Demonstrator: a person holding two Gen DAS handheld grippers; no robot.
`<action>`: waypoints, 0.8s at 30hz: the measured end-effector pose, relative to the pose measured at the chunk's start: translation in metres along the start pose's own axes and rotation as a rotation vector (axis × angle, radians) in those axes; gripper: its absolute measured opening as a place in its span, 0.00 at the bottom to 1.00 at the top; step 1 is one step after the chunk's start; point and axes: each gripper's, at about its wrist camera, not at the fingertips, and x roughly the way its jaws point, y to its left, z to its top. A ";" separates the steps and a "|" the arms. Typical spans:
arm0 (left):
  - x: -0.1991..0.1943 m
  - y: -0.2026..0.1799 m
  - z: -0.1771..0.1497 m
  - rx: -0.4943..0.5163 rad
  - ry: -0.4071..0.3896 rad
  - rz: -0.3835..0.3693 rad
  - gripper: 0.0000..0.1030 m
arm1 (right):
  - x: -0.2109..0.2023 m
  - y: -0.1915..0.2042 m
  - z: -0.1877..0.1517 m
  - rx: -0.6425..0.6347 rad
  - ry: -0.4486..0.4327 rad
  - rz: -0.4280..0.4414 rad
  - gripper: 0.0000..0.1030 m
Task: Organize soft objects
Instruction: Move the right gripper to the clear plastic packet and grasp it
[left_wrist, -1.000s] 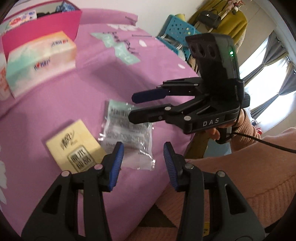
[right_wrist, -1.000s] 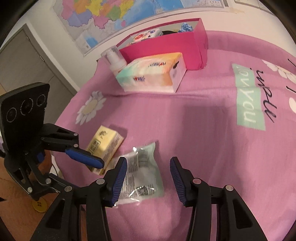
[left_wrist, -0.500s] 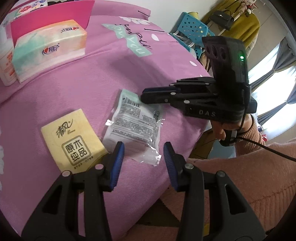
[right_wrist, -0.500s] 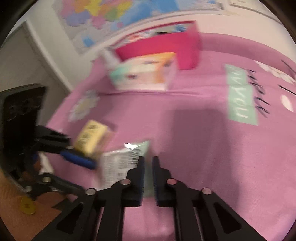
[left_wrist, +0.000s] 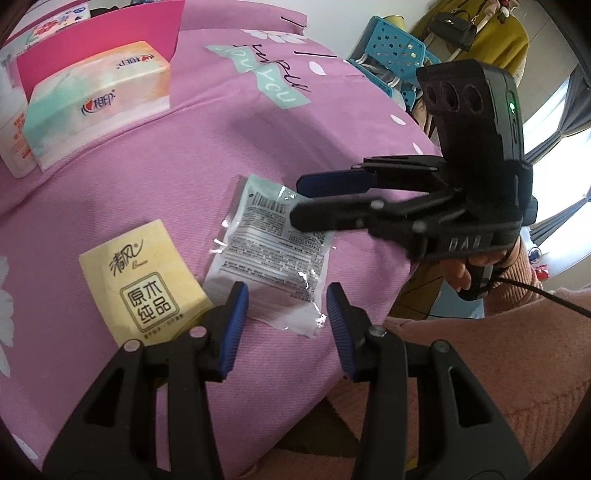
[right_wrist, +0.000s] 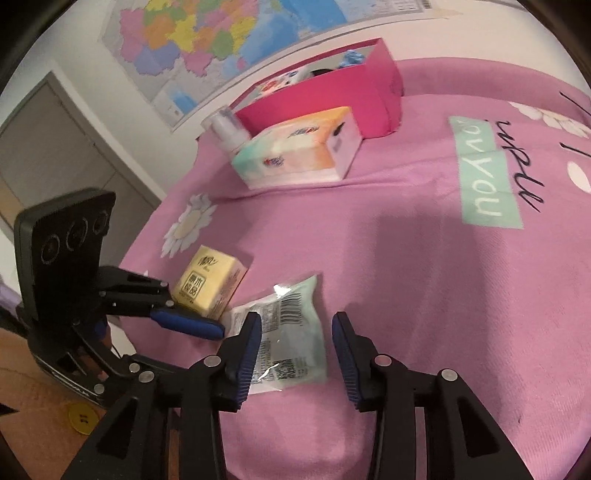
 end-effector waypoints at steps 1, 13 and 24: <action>-0.001 0.000 -0.001 0.002 -0.001 0.009 0.45 | 0.002 0.004 0.000 -0.017 0.008 -0.015 0.42; -0.004 0.001 -0.007 -0.011 0.004 0.111 0.45 | 0.009 0.017 -0.005 -0.111 0.010 -0.106 0.40; 0.004 -0.003 -0.006 -0.036 0.016 0.057 0.50 | 0.007 0.012 -0.008 -0.046 -0.008 -0.061 0.37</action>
